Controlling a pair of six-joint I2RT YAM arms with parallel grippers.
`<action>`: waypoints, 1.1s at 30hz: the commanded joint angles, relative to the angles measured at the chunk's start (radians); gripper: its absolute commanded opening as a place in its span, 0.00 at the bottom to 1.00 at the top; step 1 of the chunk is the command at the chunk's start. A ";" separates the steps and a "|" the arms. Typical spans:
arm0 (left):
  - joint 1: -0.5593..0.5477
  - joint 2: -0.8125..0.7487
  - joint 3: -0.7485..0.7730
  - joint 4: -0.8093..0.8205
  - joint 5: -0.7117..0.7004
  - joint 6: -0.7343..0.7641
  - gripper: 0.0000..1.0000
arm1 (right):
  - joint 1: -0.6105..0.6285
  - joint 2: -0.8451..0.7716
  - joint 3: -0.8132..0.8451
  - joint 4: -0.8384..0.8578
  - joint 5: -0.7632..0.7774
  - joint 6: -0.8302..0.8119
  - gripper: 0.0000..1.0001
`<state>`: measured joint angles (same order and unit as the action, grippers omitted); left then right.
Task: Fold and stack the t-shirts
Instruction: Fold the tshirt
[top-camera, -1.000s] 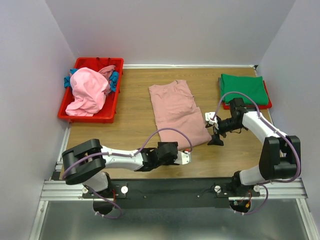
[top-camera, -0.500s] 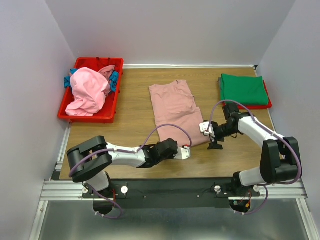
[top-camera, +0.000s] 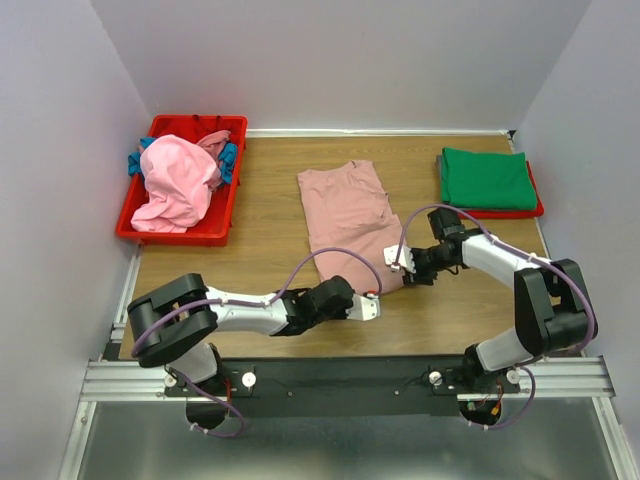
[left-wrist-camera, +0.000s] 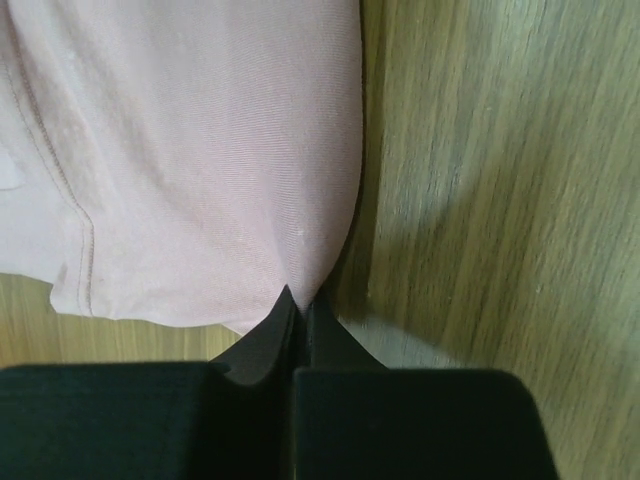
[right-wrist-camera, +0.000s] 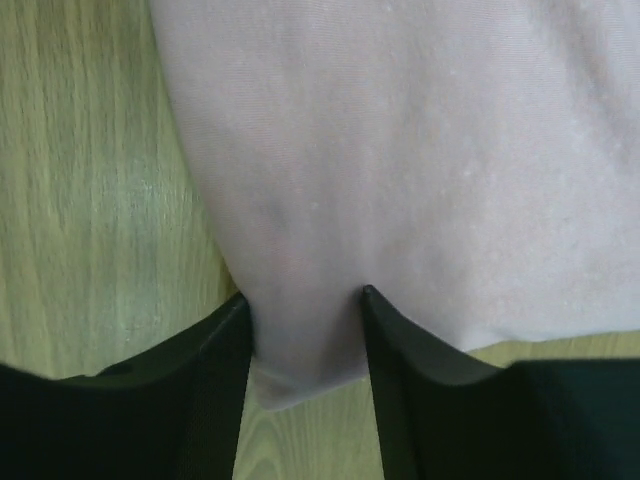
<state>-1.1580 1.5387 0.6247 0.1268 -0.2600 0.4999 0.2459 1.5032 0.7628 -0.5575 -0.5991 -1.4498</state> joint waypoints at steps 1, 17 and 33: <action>0.004 -0.049 -0.022 0.020 0.054 -0.003 0.00 | 0.012 0.032 -0.039 0.059 0.079 0.026 0.44; -0.003 -0.178 0.003 -0.093 0.306 -0.001 0.00 | 0.012 -0.187 0.015 -0.375 -0.013 -0.090 0.00; -0.100 -0.278 0.055 -0.237 0.369 -0.052 0.00 | 0.012 -0.380 0.069 -0.597 -0.064 -0.075 0.00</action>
<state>-1.2289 1.2957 0.6468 -0.0727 0.0734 0.4698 0.2497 1.1542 0.7921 -1.0641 -0.6189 -1.5196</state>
